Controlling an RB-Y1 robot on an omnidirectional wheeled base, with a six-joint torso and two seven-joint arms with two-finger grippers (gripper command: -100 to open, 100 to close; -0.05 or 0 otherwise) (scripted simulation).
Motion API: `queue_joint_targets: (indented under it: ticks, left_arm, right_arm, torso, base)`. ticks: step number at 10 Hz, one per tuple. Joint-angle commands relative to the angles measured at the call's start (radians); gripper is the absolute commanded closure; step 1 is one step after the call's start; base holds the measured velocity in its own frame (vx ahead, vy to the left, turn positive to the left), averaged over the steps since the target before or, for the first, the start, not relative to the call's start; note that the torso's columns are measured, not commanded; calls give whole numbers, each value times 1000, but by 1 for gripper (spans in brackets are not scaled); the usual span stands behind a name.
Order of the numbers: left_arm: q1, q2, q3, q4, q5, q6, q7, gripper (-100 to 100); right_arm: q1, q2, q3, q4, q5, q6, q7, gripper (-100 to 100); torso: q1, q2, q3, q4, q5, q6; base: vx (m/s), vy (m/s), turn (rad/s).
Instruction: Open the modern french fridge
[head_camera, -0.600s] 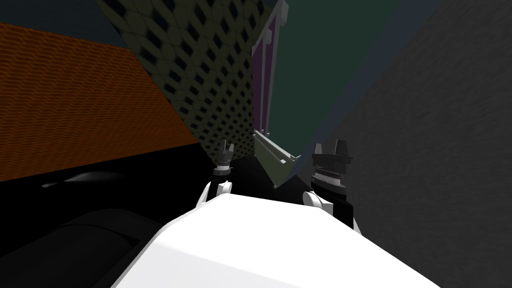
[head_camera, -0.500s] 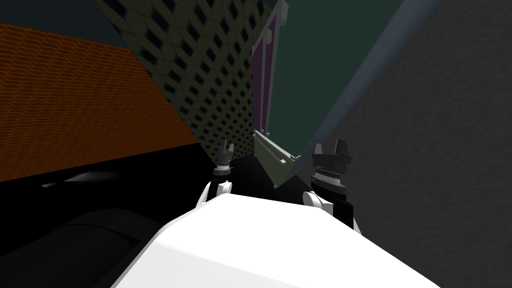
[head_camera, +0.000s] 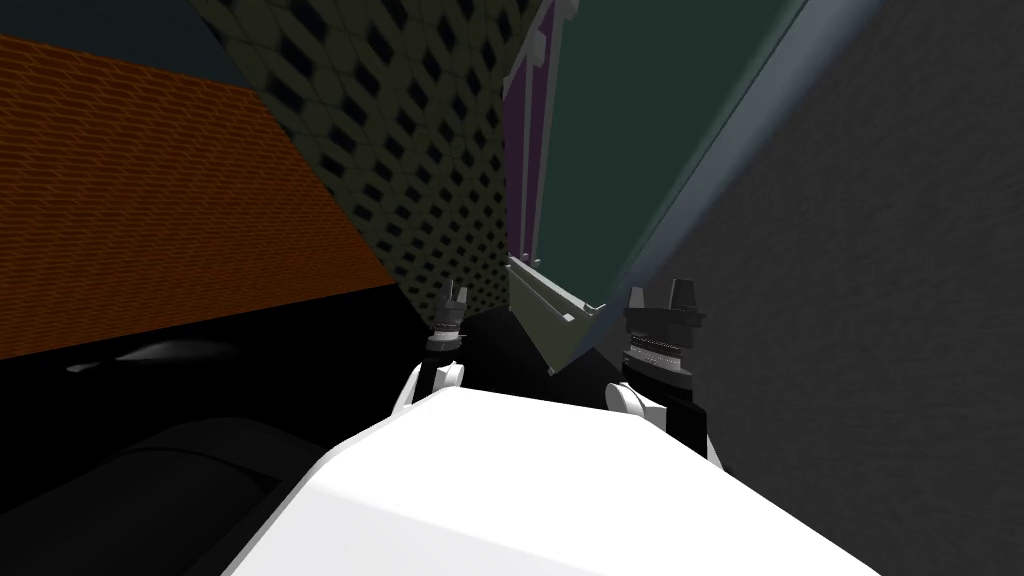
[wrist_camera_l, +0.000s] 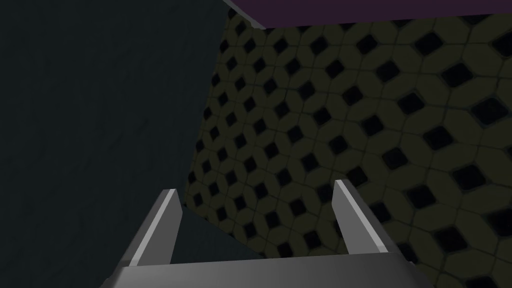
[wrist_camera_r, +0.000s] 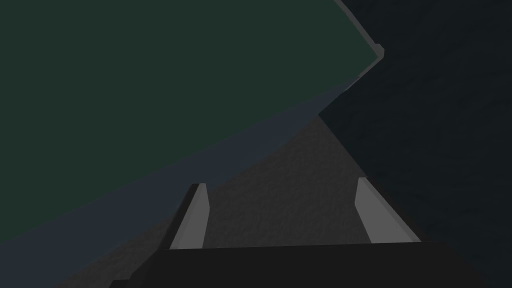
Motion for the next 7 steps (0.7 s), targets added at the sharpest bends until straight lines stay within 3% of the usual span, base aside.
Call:
queue_joint_targets:
  ticks: [1, 3, 4, 7]
  left_arm:
    - [0, 0, 0, 0, 0, 0, 0, 0]
    - [0, 0, 0, 0, 0, 0, 0, 0]
    - [0, 0, 0, 0, 0, 0, 0, 0]
    - [0, 0, 0, 0, 0, 0, 0, 0]
  right_arm:
    - [0, 0, 0, 0, 0, 0, 0, 0]
    - [0, 0, 0, 0, 0, 0, 0, 0]
    - [2, -38, -6, 7, 2, -2, 9, -100]
    - [10, -123, -28, 33, 10, -10, 46, -100]
  torso:
    - [0, 74, -147, 74, 0, 0]
    - [0, 222, -443, 221, 0, 0]
    - [0, 295, -590, 295, 0, 0]
    - [2, 338, -685, 340, 1, 0]
  base:
    - [0, 0, 0]
    - [0, 0, 0]
    - [28, 15, -27]
    - [74, 54, -50]
